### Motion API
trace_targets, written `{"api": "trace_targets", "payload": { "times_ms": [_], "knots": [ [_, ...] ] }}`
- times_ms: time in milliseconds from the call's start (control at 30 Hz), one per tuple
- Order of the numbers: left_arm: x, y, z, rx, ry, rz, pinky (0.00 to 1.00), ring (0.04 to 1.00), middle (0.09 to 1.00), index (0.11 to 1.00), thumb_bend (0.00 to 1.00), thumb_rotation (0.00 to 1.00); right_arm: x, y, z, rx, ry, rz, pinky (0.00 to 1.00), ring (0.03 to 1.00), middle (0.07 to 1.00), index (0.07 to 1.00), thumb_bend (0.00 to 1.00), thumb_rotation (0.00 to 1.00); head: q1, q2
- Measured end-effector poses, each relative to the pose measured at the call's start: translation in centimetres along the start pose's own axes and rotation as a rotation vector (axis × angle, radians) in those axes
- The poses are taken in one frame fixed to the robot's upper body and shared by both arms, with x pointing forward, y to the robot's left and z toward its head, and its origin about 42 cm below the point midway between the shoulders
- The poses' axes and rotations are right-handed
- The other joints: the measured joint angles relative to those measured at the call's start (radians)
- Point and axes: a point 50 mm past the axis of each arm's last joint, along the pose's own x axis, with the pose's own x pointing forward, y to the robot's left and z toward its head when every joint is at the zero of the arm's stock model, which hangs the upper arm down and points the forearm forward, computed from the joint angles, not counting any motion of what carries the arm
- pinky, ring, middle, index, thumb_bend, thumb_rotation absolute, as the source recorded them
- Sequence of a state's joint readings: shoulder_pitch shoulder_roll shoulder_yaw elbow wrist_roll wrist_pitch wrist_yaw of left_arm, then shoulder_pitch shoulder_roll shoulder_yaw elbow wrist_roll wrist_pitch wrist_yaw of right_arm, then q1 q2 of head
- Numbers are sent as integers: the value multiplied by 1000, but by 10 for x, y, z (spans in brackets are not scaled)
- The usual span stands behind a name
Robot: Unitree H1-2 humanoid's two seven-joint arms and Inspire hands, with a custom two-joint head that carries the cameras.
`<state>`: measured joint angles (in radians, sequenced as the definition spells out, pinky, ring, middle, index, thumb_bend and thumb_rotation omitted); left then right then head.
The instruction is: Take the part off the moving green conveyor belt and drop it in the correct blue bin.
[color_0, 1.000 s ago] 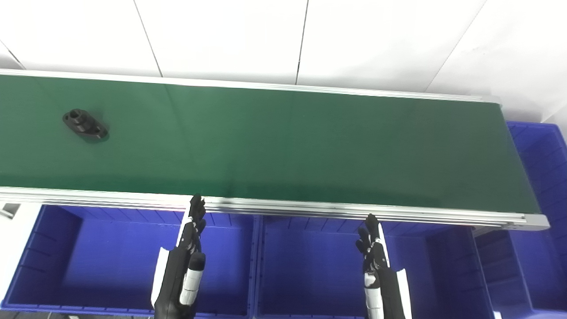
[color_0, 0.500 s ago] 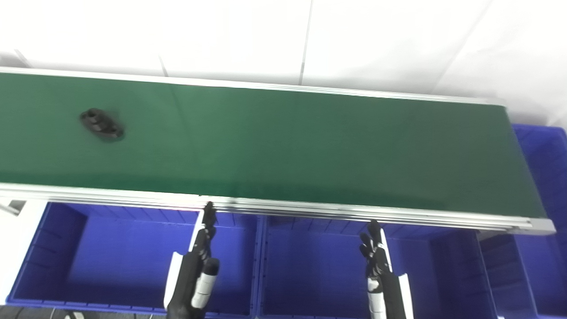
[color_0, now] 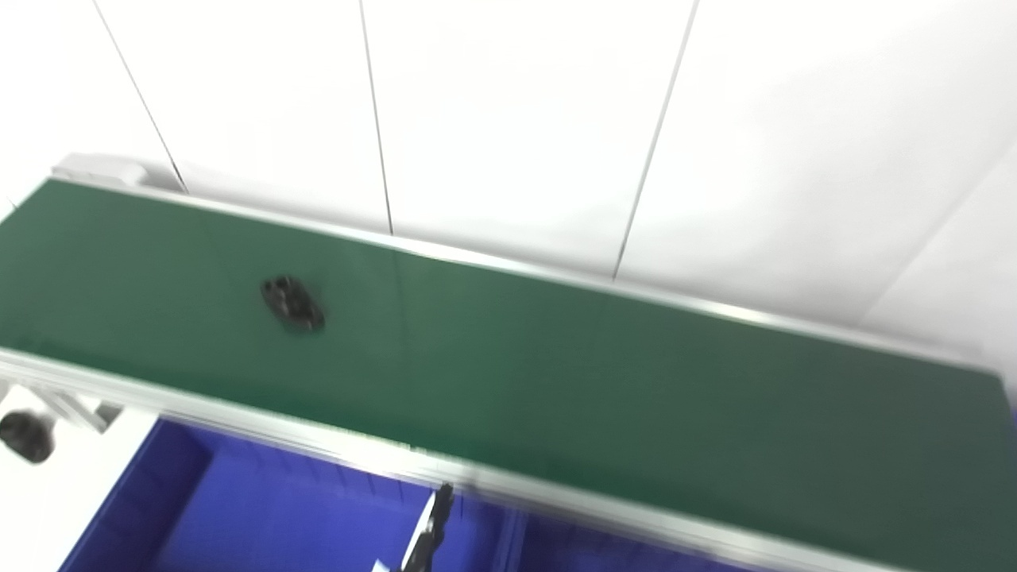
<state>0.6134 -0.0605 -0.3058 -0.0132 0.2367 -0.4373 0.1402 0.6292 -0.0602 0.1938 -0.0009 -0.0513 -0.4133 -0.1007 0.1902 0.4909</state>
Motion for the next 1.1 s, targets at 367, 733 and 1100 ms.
{"api": "trace_targets", "payload": {
  "times_ms": [367, 733, 1100],
  "knots": [
    [9, -1, -5, 30, -11, 21, 968, 982, 1000, 1000, 767, 1000, 6, -11, -5, 3, 10, 11, 1000, 1000, 1000, 1000, 853, 1000, 44, -5],
    [9, -1, -5, 29, -12, 20, 924, 958, 1000, 1000, 804, 1000, 3, -13, 0, 16, -5, 17, 1000, 1000, 1000, 1000, 839, 1000, 37, 23],
    [9, -1, -4, 30, -12, 20, 917, 962, 1000, 1000, 784, 1000, 0, -10, 1, 18, -3, 13, 1000, 1000, 1000, 1000, 809, 997, 14, 60]
  ]
}}
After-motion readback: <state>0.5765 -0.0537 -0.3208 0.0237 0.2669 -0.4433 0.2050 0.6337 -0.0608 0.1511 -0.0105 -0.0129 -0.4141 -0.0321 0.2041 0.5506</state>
